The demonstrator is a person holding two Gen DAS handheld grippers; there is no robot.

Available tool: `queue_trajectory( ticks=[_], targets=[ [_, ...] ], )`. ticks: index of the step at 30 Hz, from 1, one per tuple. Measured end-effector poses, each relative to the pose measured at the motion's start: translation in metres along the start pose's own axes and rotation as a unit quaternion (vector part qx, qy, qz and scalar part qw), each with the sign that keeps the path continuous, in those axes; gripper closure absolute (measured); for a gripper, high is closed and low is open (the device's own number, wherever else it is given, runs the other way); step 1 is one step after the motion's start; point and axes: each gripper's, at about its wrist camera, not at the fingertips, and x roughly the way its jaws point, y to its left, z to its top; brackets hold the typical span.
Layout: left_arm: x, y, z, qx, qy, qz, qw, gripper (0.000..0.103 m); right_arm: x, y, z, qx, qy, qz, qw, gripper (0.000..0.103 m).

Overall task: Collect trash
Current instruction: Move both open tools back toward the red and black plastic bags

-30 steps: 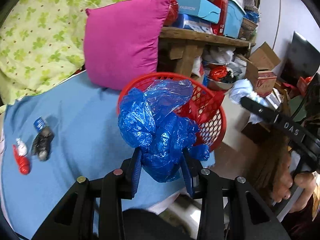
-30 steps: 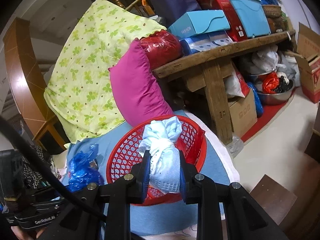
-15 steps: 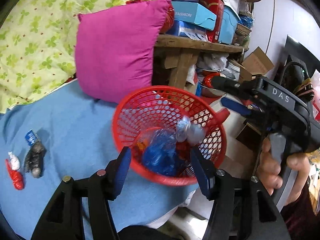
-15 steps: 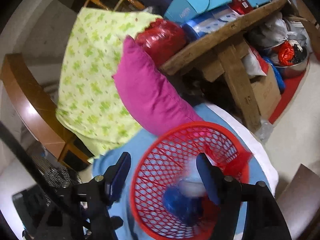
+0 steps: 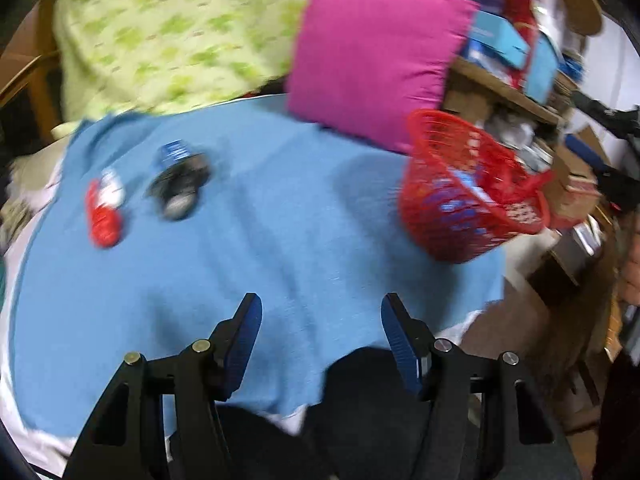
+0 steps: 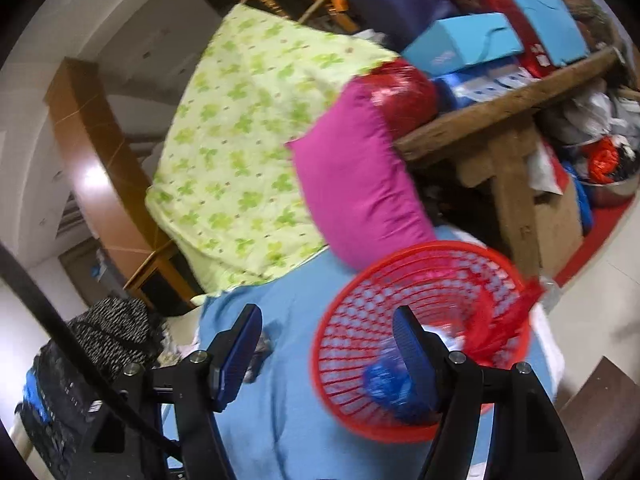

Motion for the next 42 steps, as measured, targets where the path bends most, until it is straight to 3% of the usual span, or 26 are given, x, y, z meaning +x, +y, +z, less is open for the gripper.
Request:
queue_trajectory(
  ticks=[11, 21, 33, 42],
  targets=[
    [-0.016, 0.080, -0.034, -0.060, -0.014, 0.087, 0.9943, 0.040, 0.037, 0.086, -0.038, -0.078, 0.074, 0.055, 0.993, 0.031],
    [-0.012, 0.171, -0.054, -0.133, -0.014, 0.138, 0.9814, 0.040, 0.127, 0.130, -0.075, -0.084, 0.178, 0.077, 0.977, 0.031],
    [0.008, 0.245, -0.042, -0.183, -0.009, 0.146, 0.9722, 0.040, 0.255, 0.169, -0.120, -0.072, 0.272, 0.081, 0.956, 0.032],
    [0.047, 0.286, 0.012, -0.204, -0.010, 0.115, 0.9721, 0.039, 0.366, 0.172, -0.142, -0.029, 0.316, 0.049, 0.947, 0.034]
  ],
)
